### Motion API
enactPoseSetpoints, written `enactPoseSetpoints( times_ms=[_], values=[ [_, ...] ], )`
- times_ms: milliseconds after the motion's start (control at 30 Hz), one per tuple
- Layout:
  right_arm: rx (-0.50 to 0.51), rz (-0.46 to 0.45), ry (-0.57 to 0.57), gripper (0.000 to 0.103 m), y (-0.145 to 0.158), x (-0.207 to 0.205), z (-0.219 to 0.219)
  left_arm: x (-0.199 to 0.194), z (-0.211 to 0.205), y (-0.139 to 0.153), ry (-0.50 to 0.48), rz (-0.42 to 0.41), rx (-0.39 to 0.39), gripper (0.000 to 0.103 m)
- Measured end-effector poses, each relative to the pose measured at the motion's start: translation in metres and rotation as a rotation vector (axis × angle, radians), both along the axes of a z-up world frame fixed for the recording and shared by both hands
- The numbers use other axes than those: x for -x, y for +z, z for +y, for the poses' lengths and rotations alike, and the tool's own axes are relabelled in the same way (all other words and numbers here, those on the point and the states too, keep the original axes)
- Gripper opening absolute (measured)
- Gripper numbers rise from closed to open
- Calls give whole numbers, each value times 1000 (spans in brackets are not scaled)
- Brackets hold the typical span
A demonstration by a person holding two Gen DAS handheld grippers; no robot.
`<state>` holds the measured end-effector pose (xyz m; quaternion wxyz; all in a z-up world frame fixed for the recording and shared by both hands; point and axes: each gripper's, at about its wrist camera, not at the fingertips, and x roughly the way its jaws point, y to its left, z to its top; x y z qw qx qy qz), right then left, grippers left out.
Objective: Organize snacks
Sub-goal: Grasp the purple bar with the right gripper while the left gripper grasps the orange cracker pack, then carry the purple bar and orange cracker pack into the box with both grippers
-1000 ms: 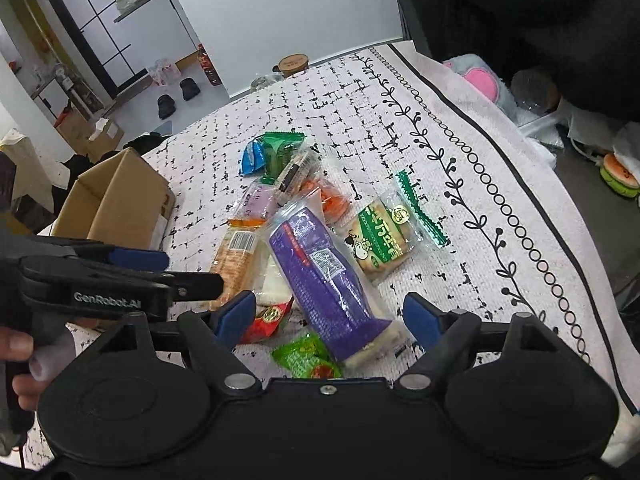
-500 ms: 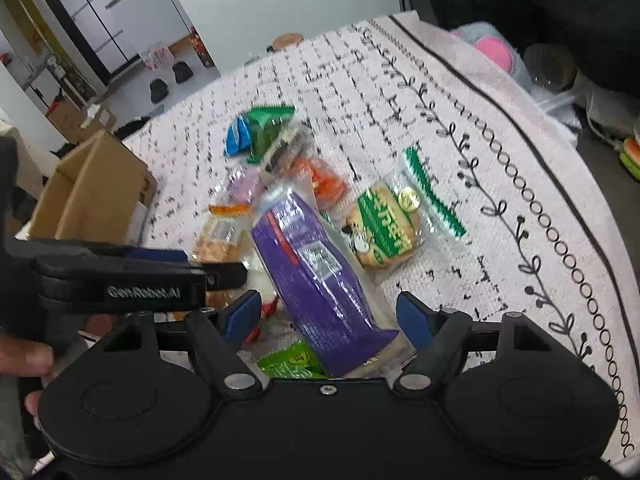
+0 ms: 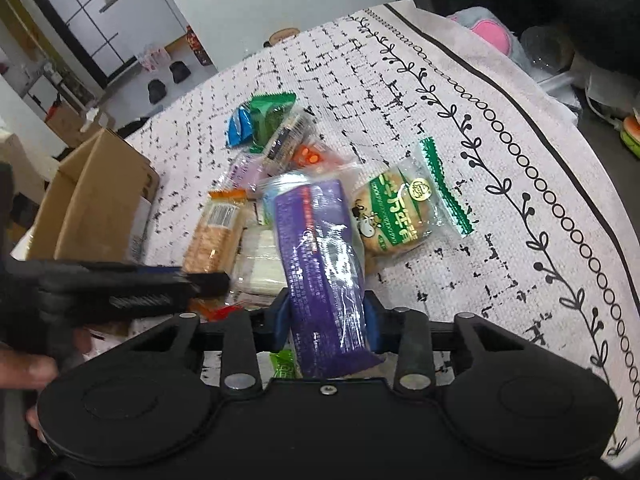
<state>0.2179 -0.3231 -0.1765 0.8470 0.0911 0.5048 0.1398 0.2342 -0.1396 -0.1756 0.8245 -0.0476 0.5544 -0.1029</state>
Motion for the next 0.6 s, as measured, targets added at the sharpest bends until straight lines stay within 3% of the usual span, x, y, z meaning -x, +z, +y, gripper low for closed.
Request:
enactPoseSetpoints(
  times_ms=[167, 267, 600],
  values=[
    [-13, -13, -17, 34, 9, 4, 5, 3, 0, 2, 3, -13, -2, 33],
    [-16, -30, -17, 34, 15, 6, 9, 9, -1, 15, -22, -77, -27, 33],
    [-55, -91, -4, 33, 38, 8, 35, 18, 27, 53, 24, -160, 53, 33]
  ],
)
